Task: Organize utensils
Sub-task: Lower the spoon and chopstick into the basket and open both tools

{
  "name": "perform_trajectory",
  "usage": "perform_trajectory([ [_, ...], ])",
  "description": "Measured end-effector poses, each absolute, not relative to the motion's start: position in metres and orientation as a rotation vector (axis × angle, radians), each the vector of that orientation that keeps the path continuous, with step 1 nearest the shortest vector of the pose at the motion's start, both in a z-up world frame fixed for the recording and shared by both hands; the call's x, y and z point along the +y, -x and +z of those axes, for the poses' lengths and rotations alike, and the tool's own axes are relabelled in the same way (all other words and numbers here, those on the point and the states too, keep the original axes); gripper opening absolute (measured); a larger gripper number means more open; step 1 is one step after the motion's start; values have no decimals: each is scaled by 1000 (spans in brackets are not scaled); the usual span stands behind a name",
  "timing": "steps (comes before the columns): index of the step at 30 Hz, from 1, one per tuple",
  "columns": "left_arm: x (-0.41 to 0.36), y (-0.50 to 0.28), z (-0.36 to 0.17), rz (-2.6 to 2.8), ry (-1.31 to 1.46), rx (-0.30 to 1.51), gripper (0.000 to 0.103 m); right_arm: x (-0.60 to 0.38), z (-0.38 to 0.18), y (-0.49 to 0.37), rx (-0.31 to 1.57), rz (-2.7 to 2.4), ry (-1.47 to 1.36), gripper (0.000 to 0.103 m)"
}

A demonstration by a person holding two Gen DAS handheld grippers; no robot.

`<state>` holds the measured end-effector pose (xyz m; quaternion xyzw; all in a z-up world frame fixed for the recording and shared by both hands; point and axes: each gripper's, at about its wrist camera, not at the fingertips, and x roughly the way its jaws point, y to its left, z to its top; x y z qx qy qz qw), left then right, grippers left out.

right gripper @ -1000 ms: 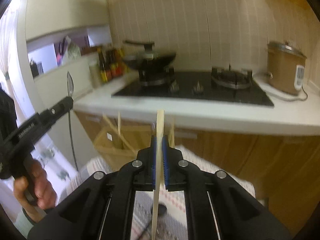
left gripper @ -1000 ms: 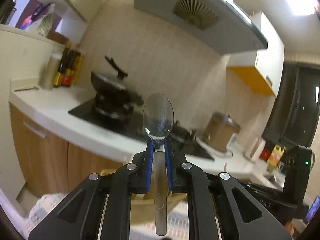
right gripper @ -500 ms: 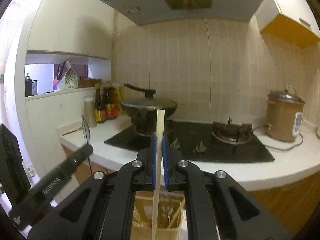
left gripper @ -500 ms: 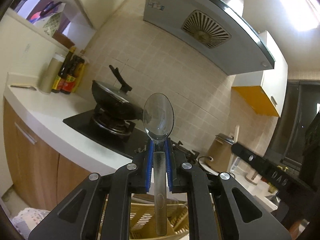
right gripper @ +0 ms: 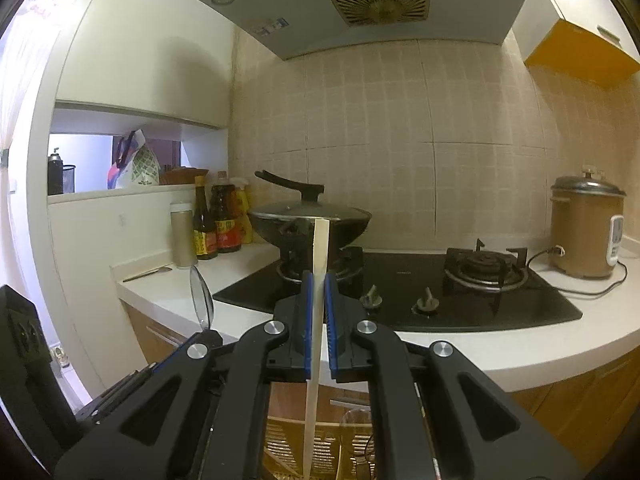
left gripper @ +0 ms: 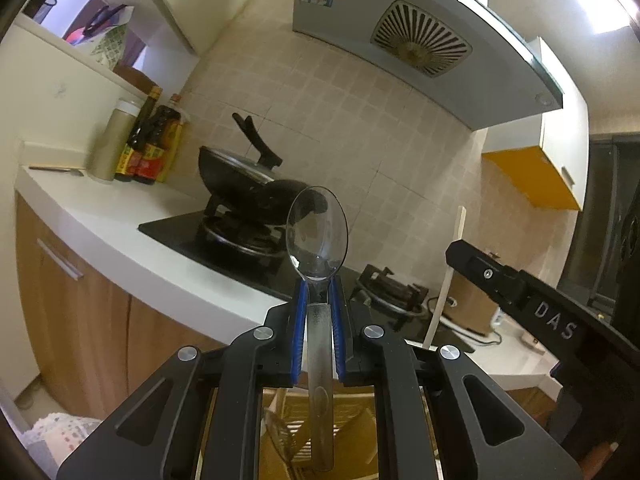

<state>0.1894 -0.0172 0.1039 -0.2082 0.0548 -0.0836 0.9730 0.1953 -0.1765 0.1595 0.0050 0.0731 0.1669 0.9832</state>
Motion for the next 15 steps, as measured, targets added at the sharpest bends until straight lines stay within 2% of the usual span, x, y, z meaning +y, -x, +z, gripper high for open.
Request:
perform_trajectory([
  [11, -20, -177, 92, -119, 383, 76, 11, -178, 130, -201, 221, 400, 15, 5],
  [15, -13, -173, 92, -139, 410, 93, 19, -177, 130, -192, 246, 430, 39, 6],
])
